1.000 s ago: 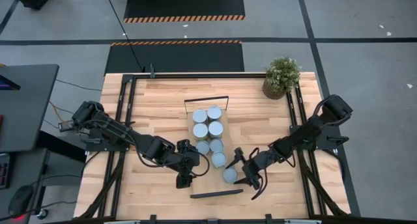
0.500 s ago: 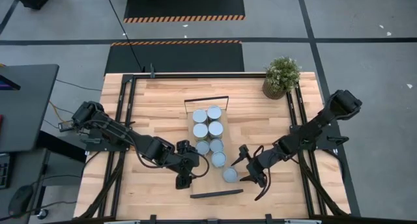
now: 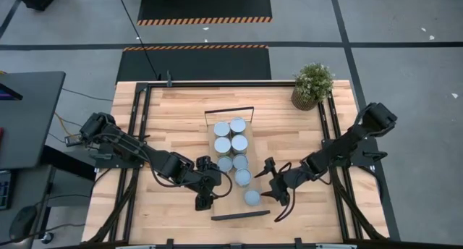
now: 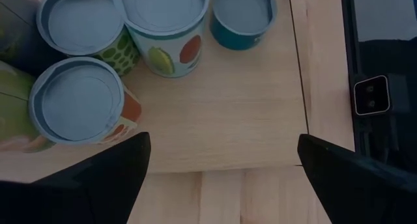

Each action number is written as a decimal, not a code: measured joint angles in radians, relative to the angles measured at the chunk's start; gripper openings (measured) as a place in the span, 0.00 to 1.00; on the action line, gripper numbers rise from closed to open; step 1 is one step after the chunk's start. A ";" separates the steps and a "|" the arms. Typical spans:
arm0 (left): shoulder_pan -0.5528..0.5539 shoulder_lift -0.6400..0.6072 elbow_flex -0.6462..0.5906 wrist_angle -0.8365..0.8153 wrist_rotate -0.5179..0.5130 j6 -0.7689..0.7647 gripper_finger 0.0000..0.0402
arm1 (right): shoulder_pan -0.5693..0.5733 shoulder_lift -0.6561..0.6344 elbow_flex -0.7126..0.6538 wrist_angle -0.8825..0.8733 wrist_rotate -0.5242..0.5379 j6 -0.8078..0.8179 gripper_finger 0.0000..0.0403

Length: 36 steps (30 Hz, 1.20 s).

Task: Pick and place cans onto a shelf
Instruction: Return to Home Position

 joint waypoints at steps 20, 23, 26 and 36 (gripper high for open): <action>-0.021 -0.039 0.000 -0.030 -0.029 0.107 0.98 | -0.010 -0.338 -0.074 -0.252 0.066 0.072 0.87; -0.019 -0.073 -0.012 -0.023 -0.038 0.130 0.98 | -0.026 -0.416 -0.132 -0.214 0.065 0.079 0.87; 0.001 -0.144 -0.078 0.068 -0.048 0.161 0.98 | -0.045 -0.486 -0.196 -0.134 0.041 0.080 0.87; 0.095 -0.458 -0.478 0.514 -0.036 0.257 0.98 | -0.127 -0.700 -0.350 0.072 -0.023 0.022 0.87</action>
